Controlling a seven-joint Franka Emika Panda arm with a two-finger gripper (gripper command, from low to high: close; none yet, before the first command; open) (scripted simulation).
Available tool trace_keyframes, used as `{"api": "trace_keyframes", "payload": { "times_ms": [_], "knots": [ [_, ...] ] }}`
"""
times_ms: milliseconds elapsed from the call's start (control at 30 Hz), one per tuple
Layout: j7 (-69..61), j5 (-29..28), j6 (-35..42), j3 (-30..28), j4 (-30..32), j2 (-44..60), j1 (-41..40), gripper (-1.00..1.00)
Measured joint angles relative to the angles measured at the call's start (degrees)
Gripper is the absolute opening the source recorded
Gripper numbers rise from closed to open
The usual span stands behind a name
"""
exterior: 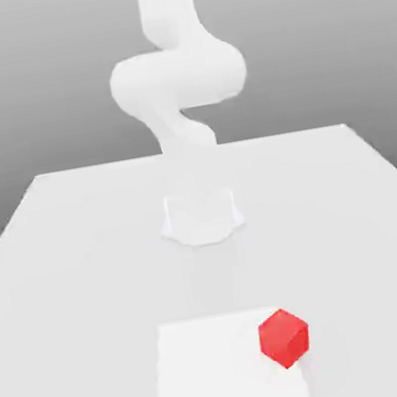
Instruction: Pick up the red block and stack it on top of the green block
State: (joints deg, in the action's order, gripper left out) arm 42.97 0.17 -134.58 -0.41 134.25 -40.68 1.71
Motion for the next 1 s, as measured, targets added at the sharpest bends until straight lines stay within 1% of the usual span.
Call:
{"api": "trace_keyframes", "payload": {
  "times_ms": [300, 500, 667, 867, 900, 1000],
  "knots": [
    [-10.9, 1.0, -10.4, -0.7, 9.1, 19.2, 5.6, 0.0],
    [-17.7, 1.3, -17.1, 0.0, 15.0, 31.6, 8.2, 0.0],
    [-22.4, 0.1, -22.8, 0.8, 19.9, 42.0, 10.3, 0.0],
    [-22.9, -0.6, -32.8, 0.7, 19.3, 54.4, 10.3, 0.0],
    [-22.9, -0.6, -34.2, 0.7, 19.1, 56.0, 10.4, -1.0],
    [-22.9, -0.6, -34.1, 0.7, 19.1, 56.0, 10.3, -1.0]
  ]
}}
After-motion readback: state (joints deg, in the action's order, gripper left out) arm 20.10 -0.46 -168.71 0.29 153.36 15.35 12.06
